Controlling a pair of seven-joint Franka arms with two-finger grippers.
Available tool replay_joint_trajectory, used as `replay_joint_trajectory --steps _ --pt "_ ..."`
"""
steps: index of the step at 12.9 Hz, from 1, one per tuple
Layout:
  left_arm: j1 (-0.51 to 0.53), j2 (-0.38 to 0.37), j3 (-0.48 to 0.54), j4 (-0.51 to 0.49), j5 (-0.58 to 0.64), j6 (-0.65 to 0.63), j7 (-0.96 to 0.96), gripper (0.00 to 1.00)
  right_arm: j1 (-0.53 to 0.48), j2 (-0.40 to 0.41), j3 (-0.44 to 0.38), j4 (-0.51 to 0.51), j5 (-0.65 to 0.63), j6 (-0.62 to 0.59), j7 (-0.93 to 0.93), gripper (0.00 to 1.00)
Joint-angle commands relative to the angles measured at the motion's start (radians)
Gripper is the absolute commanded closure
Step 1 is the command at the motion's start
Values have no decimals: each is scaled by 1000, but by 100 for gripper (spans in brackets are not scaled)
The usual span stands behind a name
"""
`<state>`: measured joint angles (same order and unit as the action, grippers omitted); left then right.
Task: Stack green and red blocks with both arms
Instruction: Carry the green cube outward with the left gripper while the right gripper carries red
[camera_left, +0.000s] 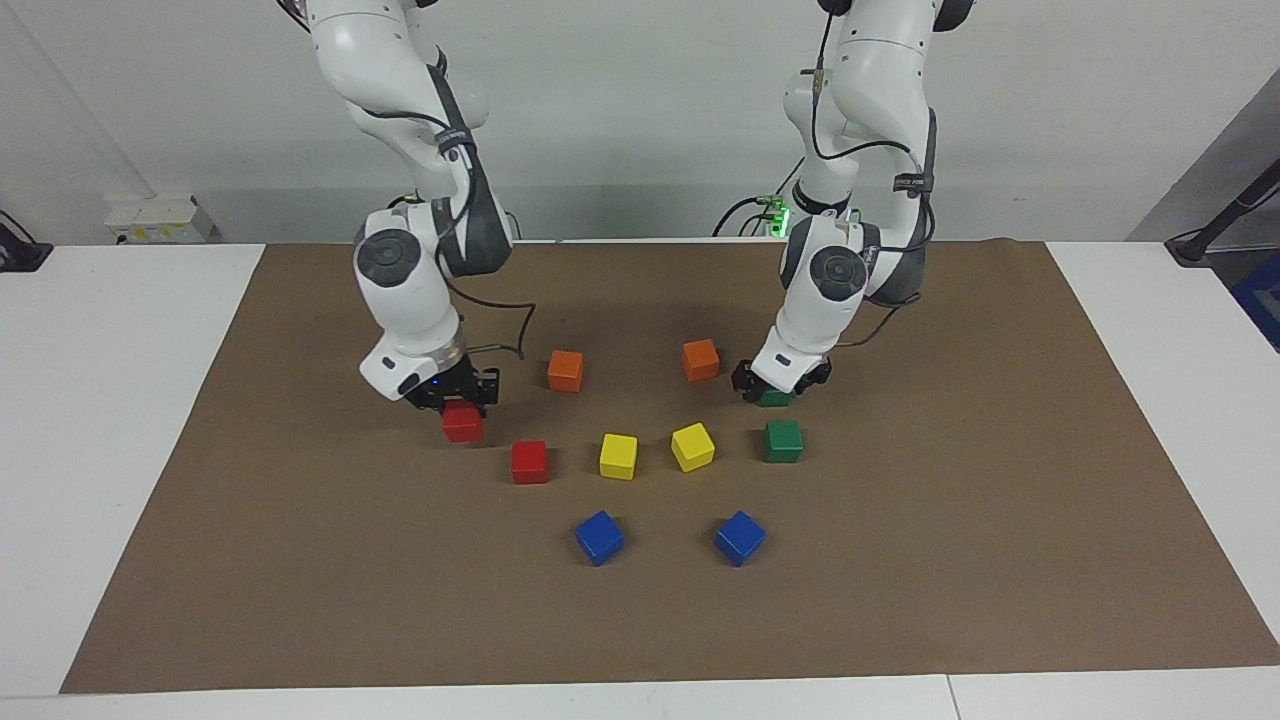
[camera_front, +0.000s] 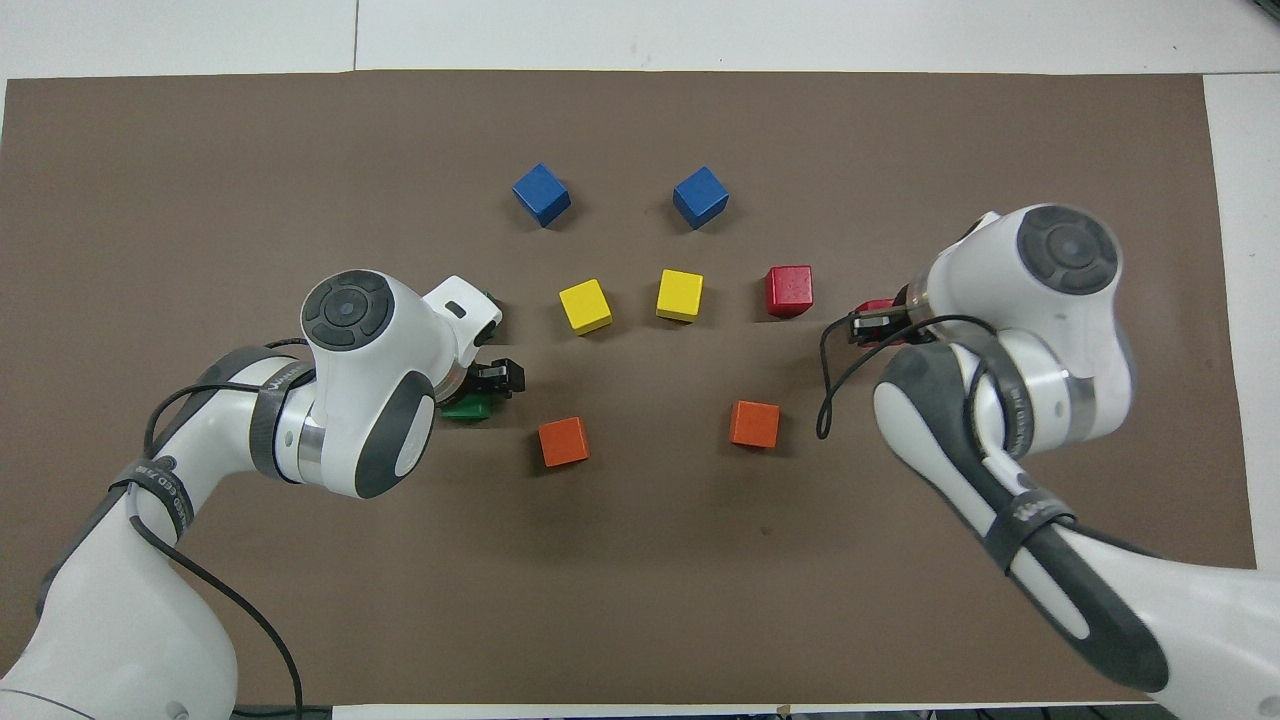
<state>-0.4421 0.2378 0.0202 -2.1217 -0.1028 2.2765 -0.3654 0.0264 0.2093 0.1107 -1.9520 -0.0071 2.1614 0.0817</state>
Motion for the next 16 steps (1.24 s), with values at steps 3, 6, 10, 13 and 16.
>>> replay_joint_trajectory --steps 3,6,10,13,16 --pt "-20 -40 17 -44 -12 24 13 100 -167 67 7 101 4 -23 -203 100" --pt "-7 -49 18 -31 -12 14 10 100 -189 107 7 101 -2 14 -224 100" --pt "129 -147 21 84 -11 -258 139 100 -206 136 7 64 -2 63 -227 100" --pt "317 -236 24 112 -9 -402 385 100 -206 137 7 50 -2 74 -226 100" --pt "486 -259 26 65 20 -404 613 100 -209 144 7 39 -1 95 -223 100"
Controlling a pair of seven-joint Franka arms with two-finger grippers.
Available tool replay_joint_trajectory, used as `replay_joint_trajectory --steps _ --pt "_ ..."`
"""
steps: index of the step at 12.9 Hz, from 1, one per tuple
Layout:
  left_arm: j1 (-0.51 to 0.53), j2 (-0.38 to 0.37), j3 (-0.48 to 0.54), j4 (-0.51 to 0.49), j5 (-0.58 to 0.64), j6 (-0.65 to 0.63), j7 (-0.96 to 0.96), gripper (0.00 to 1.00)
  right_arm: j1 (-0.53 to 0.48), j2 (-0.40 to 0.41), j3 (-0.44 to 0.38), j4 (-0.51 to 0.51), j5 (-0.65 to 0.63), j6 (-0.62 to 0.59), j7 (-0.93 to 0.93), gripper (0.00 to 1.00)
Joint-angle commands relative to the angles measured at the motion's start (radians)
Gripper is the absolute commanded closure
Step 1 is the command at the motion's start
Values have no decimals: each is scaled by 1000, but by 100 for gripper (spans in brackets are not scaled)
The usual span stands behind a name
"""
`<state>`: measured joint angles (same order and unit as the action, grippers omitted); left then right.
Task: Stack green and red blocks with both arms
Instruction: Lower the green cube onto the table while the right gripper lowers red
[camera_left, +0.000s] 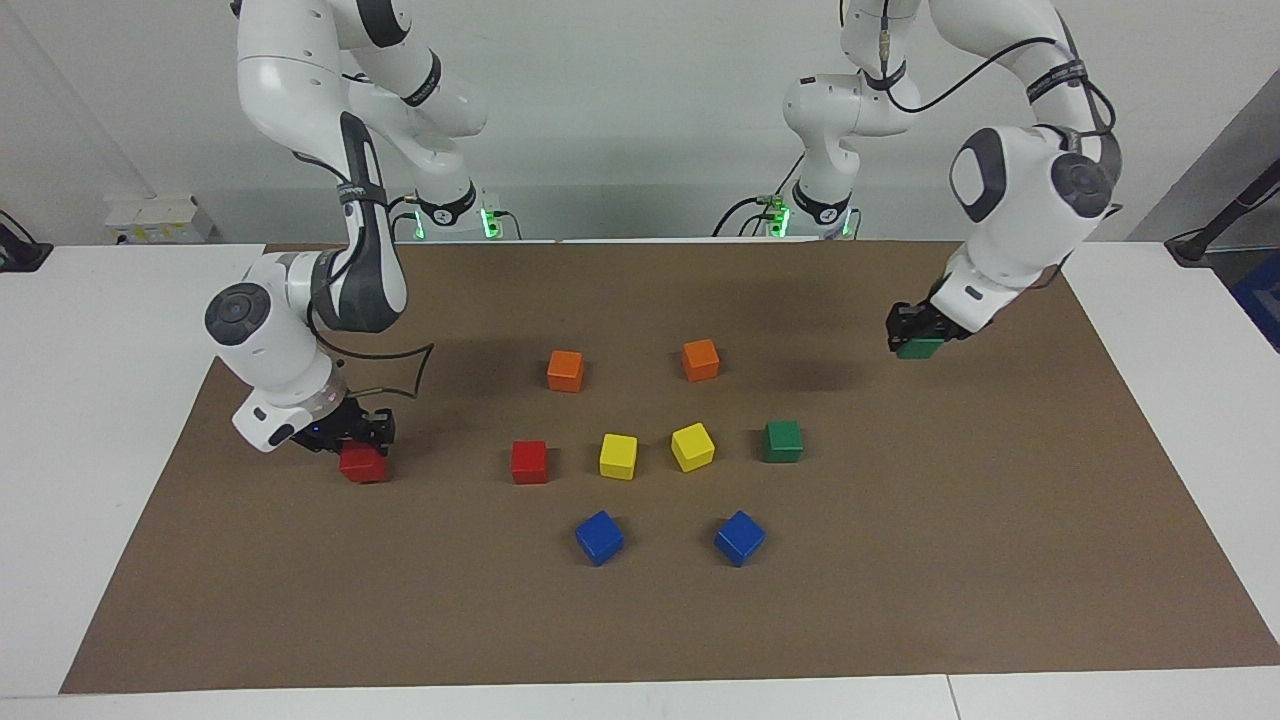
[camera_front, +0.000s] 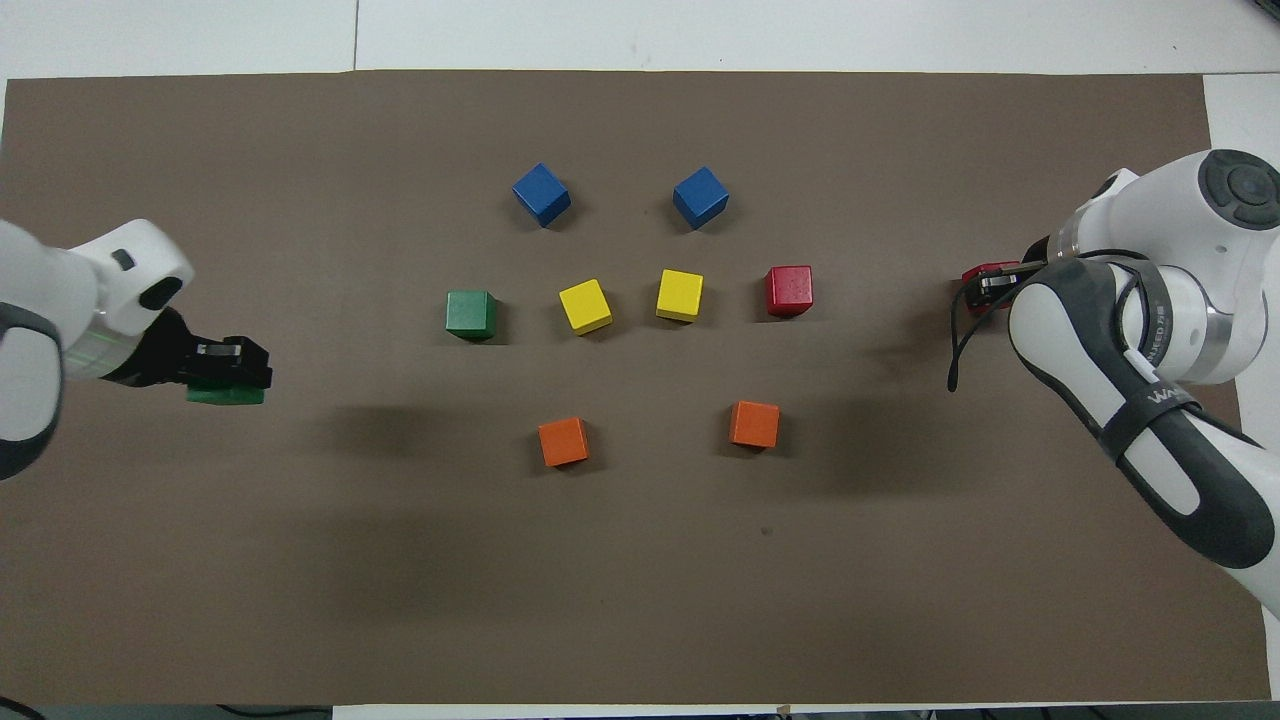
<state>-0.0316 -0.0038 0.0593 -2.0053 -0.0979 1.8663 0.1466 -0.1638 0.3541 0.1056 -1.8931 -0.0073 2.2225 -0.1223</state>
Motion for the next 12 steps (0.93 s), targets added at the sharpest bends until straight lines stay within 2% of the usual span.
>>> replay_joint_trajectory --steps 1,4,7,8,9,10,12 --pt "111 -30 -13 -82 50 28 144 100 -19 -1 13 -23 0 43 -16 100" --pt "197 -41 -13 -205 116 207 227 100 -28 -1 13 -61 1 95 -17 100" --pt "217 1 -15 -265 121 324 265 100 -28 -3 14 -75 1 109 -10 100" --pt "223 10 -15 -292 121 371 265 100 -28 -3 14 -76 1 112 -14 82" --pt "225 25 -13 -309 121 414 265 100 -26 -3 14 -76 1 115 -14 12" --pt "226 40 -13 -316 121 439 265 100 -23 -4 14 -70 1 100 -13 0" --pt "233 76 -13 -316 121 474 263 100 -16 -24 14 -38 1 51 -8 0"
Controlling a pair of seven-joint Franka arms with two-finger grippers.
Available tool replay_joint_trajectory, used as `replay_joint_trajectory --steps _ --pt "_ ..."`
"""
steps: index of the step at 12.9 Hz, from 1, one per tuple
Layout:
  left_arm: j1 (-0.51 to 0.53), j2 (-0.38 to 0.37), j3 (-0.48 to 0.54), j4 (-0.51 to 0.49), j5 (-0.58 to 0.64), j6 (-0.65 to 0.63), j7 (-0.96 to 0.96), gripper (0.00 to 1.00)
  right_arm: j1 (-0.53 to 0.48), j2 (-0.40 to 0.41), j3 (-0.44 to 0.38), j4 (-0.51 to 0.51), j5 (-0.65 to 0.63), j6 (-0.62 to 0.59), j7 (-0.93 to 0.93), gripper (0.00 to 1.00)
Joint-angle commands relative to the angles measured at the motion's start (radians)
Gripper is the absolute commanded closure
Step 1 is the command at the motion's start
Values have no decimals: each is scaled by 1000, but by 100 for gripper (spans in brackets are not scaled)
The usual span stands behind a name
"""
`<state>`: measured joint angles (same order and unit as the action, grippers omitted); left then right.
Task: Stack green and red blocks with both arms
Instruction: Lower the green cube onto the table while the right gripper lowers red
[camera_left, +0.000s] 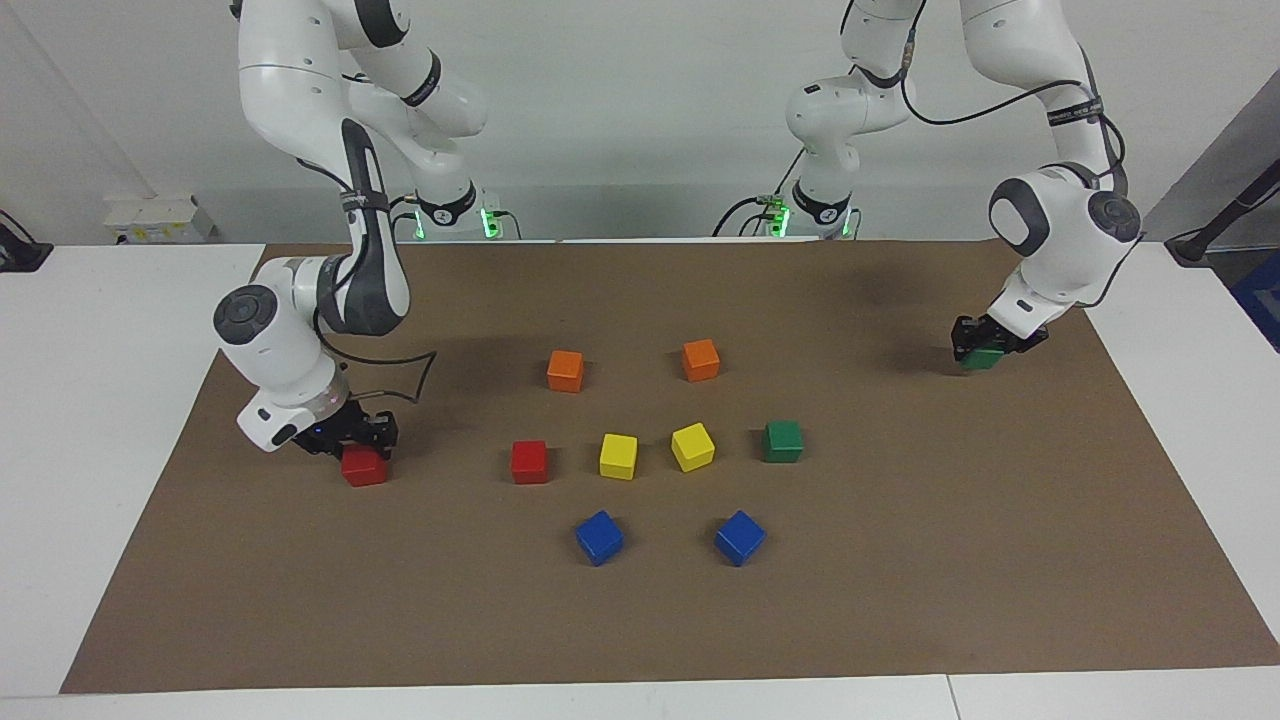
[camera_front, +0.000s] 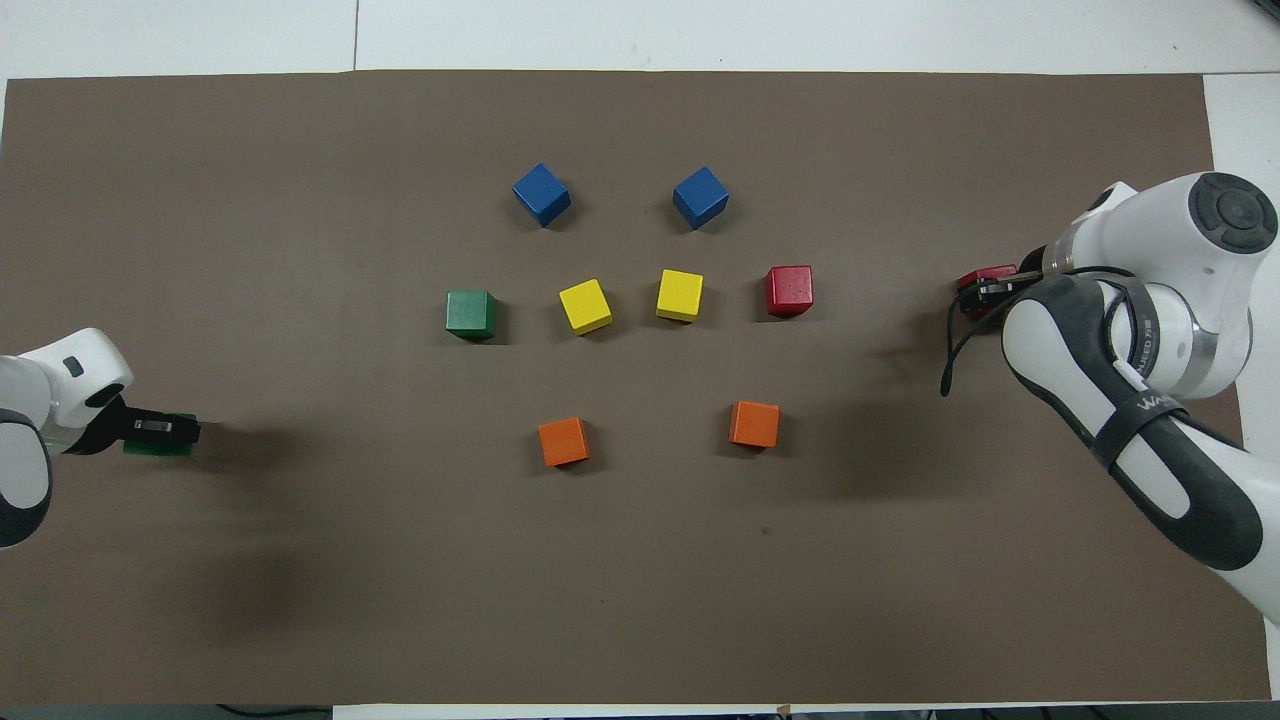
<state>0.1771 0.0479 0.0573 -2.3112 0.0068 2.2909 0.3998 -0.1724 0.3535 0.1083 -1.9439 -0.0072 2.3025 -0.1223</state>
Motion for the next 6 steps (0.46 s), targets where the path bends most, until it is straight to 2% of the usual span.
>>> replay_joint_trajectory --steps 1,3,6 --pt "33 36 -11 -10 16 64 10 100 -7 -33 14 61 3 -99 -8 0" --pt "38 69 -11 -10 16 82 4 100 22 -44 24 141 9 -184 24 0" --pt "55 89 -11 -8 16 102 5 100 115 -24 22 339 -4 -384 169 0"
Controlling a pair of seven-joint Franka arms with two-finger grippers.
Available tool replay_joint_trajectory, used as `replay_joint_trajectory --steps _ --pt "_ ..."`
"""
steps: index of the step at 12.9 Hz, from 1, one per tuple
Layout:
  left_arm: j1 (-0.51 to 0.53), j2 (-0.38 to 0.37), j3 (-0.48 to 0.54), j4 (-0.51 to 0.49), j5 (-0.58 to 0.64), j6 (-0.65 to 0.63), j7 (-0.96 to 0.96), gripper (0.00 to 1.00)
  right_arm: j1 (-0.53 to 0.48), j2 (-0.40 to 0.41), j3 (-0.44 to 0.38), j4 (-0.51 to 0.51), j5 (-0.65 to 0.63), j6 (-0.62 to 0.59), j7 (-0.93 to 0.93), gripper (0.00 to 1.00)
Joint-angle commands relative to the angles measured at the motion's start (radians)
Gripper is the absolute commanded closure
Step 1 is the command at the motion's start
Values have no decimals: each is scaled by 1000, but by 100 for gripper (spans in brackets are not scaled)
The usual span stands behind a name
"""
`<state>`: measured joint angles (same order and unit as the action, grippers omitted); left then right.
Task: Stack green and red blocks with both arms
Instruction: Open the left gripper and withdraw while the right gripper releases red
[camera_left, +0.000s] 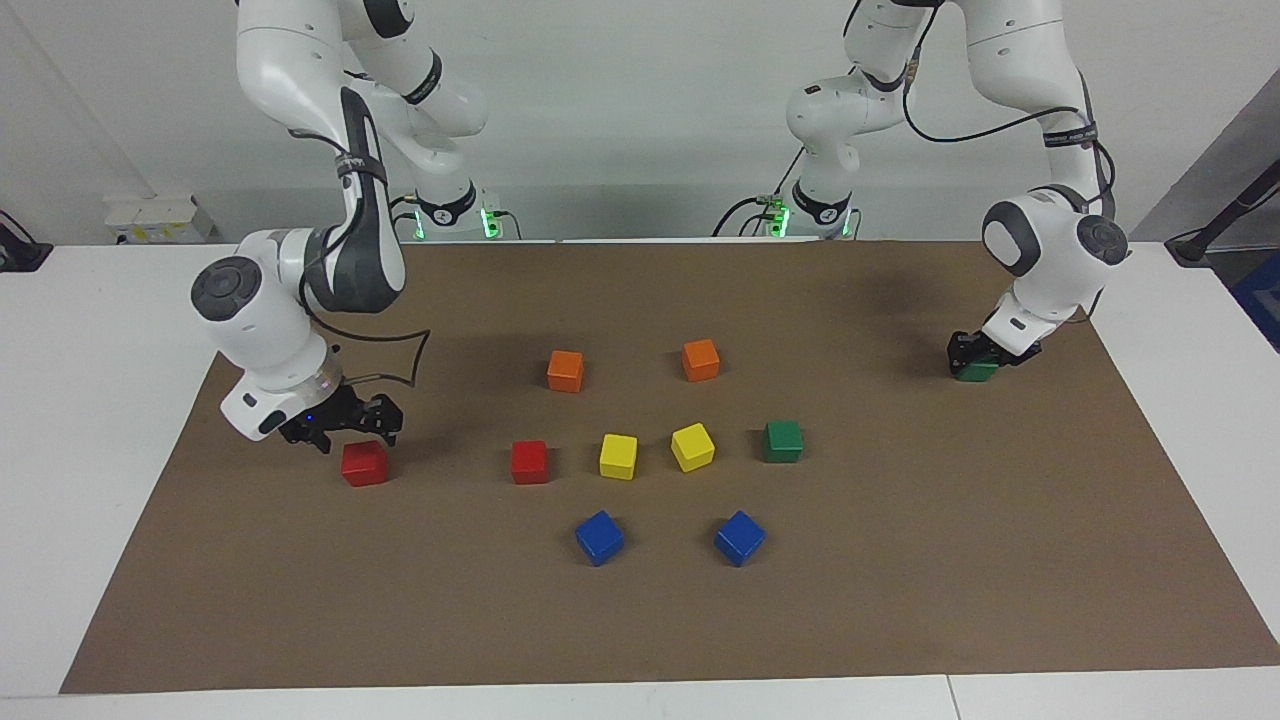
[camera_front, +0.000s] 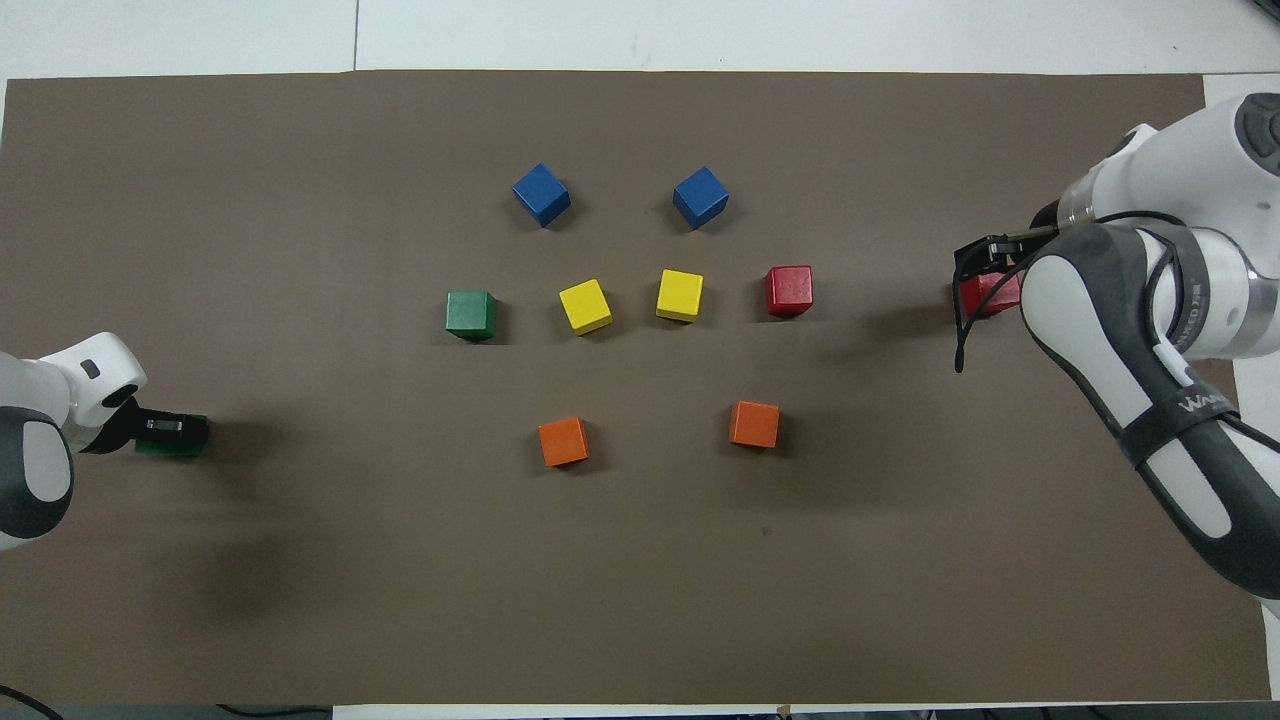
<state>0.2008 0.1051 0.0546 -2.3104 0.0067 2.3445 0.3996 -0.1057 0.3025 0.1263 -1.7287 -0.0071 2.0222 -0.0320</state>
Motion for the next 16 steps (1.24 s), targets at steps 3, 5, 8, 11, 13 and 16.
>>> replay_joint_trajectory --steps 3,5,8,11,13,16 --pt "31 31 -9 -1 16 45 10 1 168 49 4 144 -36 -42 271 0" --pt "29 24 -9 6 16 27 10 0 234 70 6 147 -39 -7 401 0" --pt "9 5 -12 147 16 -168 5 0 274 108 6 146 -31 53 464 0" --pt "-64 22 -16 401 9 -400 -42 0 294 158 6 124 -28 125 520 0" --pt "-188 54 -18 506 -2 -447 -228 0 293 158 7 63 -22 203 553 0" --pt "-360 76 -16 545 -69 -429 -411 0 293 155 7 -14 -22 266 564 0"
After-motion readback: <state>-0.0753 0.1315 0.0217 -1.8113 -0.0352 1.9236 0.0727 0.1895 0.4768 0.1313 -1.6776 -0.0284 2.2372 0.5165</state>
